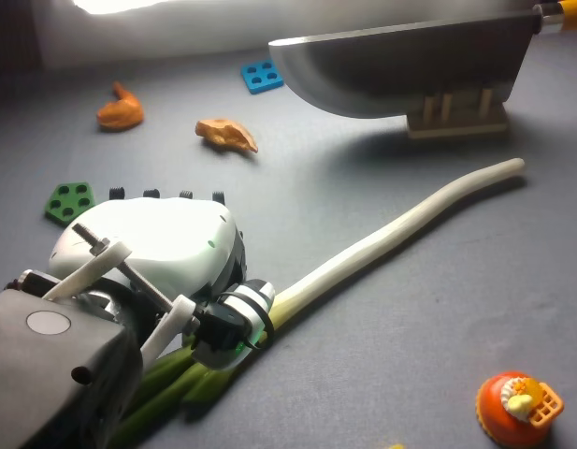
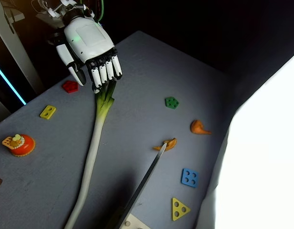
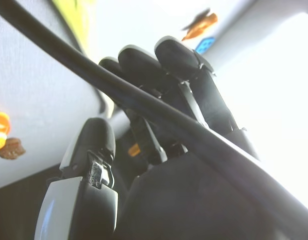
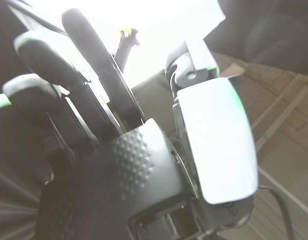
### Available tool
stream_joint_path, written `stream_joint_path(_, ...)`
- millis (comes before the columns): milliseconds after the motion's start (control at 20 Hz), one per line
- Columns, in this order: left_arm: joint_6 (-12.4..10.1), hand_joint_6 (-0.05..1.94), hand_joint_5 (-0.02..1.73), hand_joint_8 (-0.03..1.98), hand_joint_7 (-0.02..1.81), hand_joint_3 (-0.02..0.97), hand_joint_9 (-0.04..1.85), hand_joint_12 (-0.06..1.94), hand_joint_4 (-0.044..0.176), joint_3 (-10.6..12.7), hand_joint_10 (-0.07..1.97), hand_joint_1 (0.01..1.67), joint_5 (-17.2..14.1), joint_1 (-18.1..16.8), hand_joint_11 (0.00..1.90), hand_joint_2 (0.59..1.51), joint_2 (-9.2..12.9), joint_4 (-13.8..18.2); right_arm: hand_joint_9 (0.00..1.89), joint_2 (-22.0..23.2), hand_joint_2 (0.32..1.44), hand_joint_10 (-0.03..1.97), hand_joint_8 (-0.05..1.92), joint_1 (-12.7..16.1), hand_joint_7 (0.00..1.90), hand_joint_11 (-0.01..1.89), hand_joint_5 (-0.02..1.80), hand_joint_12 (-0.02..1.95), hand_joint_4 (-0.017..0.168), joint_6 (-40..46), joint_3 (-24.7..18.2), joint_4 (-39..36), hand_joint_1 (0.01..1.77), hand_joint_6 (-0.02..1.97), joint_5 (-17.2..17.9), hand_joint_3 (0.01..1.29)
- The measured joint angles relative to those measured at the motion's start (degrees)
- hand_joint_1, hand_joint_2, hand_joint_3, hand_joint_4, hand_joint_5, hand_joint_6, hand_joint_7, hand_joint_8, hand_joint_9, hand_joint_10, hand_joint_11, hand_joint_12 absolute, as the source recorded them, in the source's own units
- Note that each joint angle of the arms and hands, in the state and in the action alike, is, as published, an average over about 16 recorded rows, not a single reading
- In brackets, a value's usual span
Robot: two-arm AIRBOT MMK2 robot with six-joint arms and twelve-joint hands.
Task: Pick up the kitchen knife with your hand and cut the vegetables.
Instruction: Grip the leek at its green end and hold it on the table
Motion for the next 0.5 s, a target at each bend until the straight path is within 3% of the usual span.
stream_joint_path(400, 0.01, 0.08, 0.23, 0.18, 0.24, 0.023, 0.21, 0.63, 0.028, -0.05, 0.25, 0.18, 0.13, -0.12, 0.1, 1.346, 0.0, -0.12, 0.18, -0.01, 1.19, 0.43, 0.25, 0.07, 0.22, 0.14, 0.18, 0.43, 0.006, 0.38, 0.02, -0.44, 0.16, 0.26, -0.73, 0.07)
stream_joint_path(500, 0.02, 0.02, 0.16, 0.08, 0.16, 0.021, 0.14, 0.49, 0.031, -0.07, 0.12, 0.15, 0.23, -0.15, 0.05, 1.336, 0.0, -0.19, 0.1, -0.07, 1.18, 0.25, 0.13, 0.34, 0.12, 0.07, 0.1, 0.24, 0.006, 1.26, 0.28, -1.08, 0.17, 0.14, -1.64, 0.06)
